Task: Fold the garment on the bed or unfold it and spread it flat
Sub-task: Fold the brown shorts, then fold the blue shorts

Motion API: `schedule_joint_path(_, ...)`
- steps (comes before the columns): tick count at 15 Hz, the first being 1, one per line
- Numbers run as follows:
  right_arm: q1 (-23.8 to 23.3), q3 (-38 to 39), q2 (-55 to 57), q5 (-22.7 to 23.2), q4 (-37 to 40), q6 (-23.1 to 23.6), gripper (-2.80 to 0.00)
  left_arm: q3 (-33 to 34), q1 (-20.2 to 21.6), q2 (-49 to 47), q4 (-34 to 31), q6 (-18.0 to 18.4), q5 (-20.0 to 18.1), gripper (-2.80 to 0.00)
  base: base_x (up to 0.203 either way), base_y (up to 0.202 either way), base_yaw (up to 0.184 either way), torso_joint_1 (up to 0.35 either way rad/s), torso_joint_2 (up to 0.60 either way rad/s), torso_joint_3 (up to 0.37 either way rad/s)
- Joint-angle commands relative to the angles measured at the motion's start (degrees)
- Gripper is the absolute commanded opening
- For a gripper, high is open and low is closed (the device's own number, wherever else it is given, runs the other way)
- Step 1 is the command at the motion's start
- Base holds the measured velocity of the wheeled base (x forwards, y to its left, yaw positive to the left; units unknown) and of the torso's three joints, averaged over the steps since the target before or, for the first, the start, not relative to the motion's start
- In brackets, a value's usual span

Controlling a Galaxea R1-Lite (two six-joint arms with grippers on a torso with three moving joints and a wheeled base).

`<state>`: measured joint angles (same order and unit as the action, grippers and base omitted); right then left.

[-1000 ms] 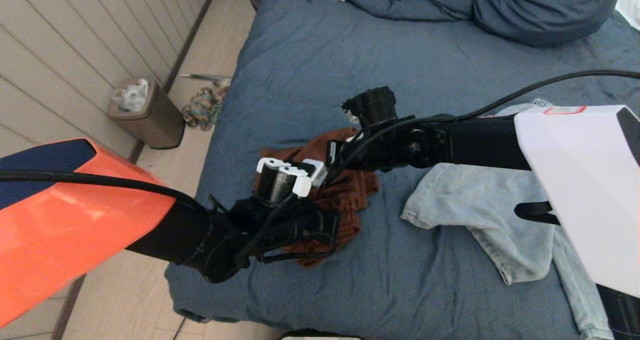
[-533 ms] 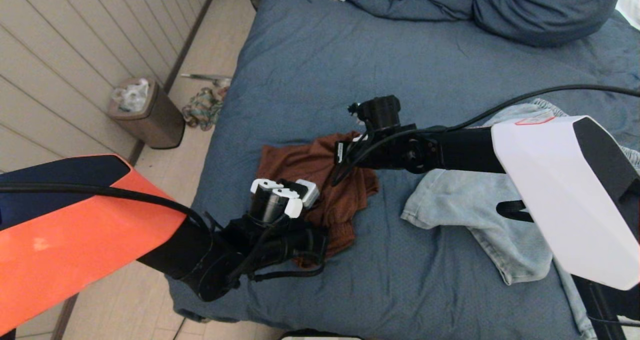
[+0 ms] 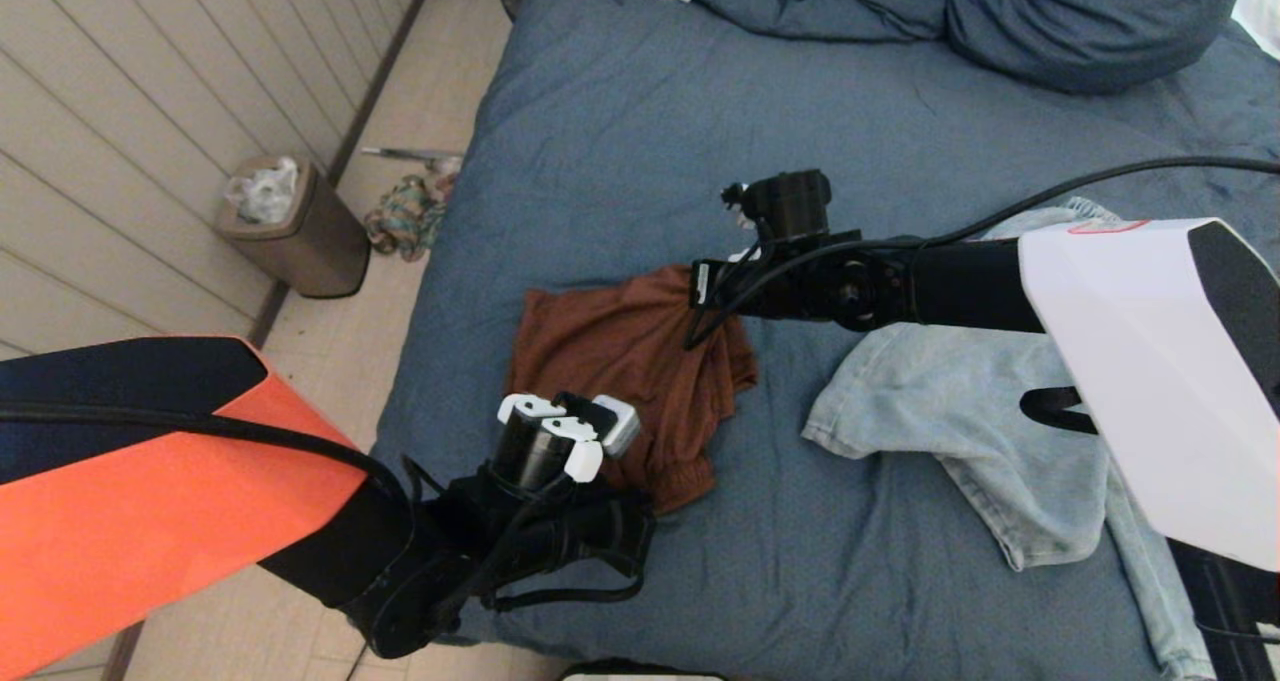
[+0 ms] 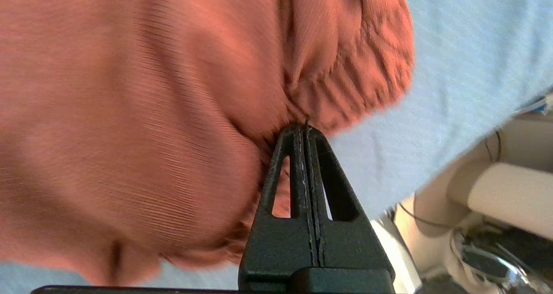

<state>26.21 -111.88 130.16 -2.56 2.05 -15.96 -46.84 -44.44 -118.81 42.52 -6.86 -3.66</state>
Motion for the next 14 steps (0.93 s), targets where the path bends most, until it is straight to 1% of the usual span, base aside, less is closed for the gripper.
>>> schedule_joint_path(1,0.3,0.2,-2.8,0.0,0.2,-0.2,-2.8,1.7,-1.6,4.3,0.4,-0.1,0.0,-2.8,0.0,0.0,0.0,0.0,0.0,0.0)
schedule_joint_path(5,0.7,3.3,-10.4,0.0,0.6,-0.5,-2.8,3.8,-4.5,15.2,-1.6,-0.3,0.3,-2.8,0.0,0.0,0.0,0.0,0.0,0.0)
schedule_joint_path(7,1.0,7.0,-16.5,0.0,0.7,-0.6,-2.8,3.7,-5.0,21.4,-5.6,-0.5,2.4,-2.8,0.0,0.0,0.0,0.0,0.0,0.0)
schedule_joint_path(8,1.1,9.6,-19.7,-0.1,0.9,-0.6,-2.8,3.2,-4.9,23.9,-7.7,-1.7,4.1,-2.8,0.0,0.0,0.0,0.0,0.0,0.0)
schedule_joint_path(10,0.7,17.0,-25.1,-1.5,1.9,-0.4,-2.8,2.5,-3.7,26.6,-12.4,-7.6,8.1,-2.8,0.0,0.0,0.0,0.0,0.0,0.0)
schedule_joint_path(11,0.1,20.7,-27.2,-2.7,2.3,-0.2,-2.8,2.7,-2.7,27.0,-14.7,-10.1,9.3,-2.8,0.0,0.0,0.0,0.0,0.0,0.0)
schedule_joint_path(12,-1.6,24.1,-29.0,-3.6,2.5,0.1,-2.8,3.1,-2.1,27.2,-16.1,-12.7,9.8,-2.8,0.0,0.0,0.0,0.0,0.0,0.0)
schedule_joint_path(13,-4.7,26.6,-30.2,-4.1,2.6,0.4,-2.8,3.6,-1.7,27.1,-16.7,-15.3,10.1,-2.8,0.0,0.0,0.0,0.0,0.0,0.0)
schedule_joint_path(14,-7.7,28.4,-31.0,-4.4,2.6,0.6,-2.8,3.9,-1.5,26.5,-16.8,-16.9,10.2,-2.8,0.0,0.0,0.0,0.0,0.0,0.0)
